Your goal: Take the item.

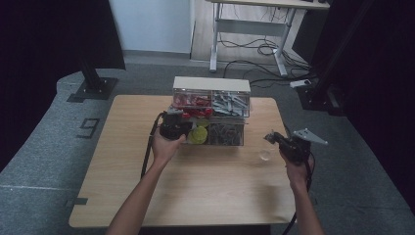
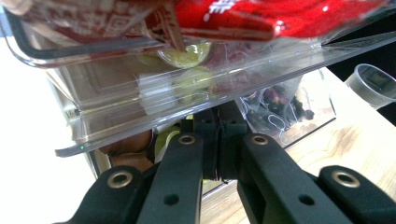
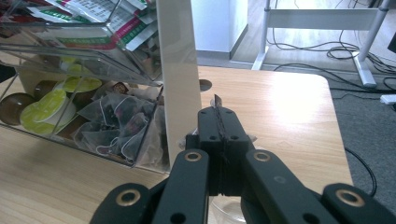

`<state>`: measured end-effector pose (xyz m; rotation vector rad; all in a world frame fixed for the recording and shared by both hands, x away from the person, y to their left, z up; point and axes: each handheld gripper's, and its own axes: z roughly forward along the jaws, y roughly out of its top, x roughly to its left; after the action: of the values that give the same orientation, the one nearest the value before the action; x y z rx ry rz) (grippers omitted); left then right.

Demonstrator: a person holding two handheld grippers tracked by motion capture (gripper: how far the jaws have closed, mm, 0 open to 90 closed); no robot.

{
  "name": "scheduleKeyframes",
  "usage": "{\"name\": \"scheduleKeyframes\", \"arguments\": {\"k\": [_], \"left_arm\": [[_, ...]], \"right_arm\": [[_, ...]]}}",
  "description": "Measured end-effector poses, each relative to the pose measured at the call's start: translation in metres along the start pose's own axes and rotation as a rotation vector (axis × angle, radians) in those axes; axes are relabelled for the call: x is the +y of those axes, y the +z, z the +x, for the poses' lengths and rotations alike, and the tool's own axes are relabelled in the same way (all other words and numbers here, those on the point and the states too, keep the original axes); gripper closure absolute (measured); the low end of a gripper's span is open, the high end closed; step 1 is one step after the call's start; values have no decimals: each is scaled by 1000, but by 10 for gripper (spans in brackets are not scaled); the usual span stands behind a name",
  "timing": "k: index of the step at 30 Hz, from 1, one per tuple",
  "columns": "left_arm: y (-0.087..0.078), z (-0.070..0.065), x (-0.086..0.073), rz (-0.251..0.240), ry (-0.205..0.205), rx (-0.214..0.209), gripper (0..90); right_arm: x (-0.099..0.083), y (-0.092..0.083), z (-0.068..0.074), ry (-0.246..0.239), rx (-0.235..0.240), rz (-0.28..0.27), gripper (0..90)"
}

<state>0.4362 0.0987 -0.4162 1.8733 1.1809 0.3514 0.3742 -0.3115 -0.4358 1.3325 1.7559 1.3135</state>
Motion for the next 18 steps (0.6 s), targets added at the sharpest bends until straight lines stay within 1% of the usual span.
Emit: {"name": "scheduleKeyframes", "arguments": {"k": [6,11,12,13,14,15,16,18], "left_arm": [[0,-1,0,-4,-3,0,889],[0,-2,1,-2,5,8,888],[0,-2,1,-3,5,9,888],[0,-2,1,-4,5,9,888],[0,-2,1,-4,5,9,888],[0,-2,1,-4,5,9,888],[0,-2,0,-4,6,9,888],[0,-2,0,-3,8,9,888]], "right_arm": [[0,-3,-5,-1,-11,0,893],[0,-3,-7,-10,-24,1,887],[0,-3,-7,-19,-29,2,827],[-1,-2,-6,-34,-30,2,726],[-2,0,-3,-60,-56,8,643],[-3,1,-1,-81,-75,12,633],[-4,2,0,-88,-78,12,617],[-6,2,1,-85,-79,11,587]]}}
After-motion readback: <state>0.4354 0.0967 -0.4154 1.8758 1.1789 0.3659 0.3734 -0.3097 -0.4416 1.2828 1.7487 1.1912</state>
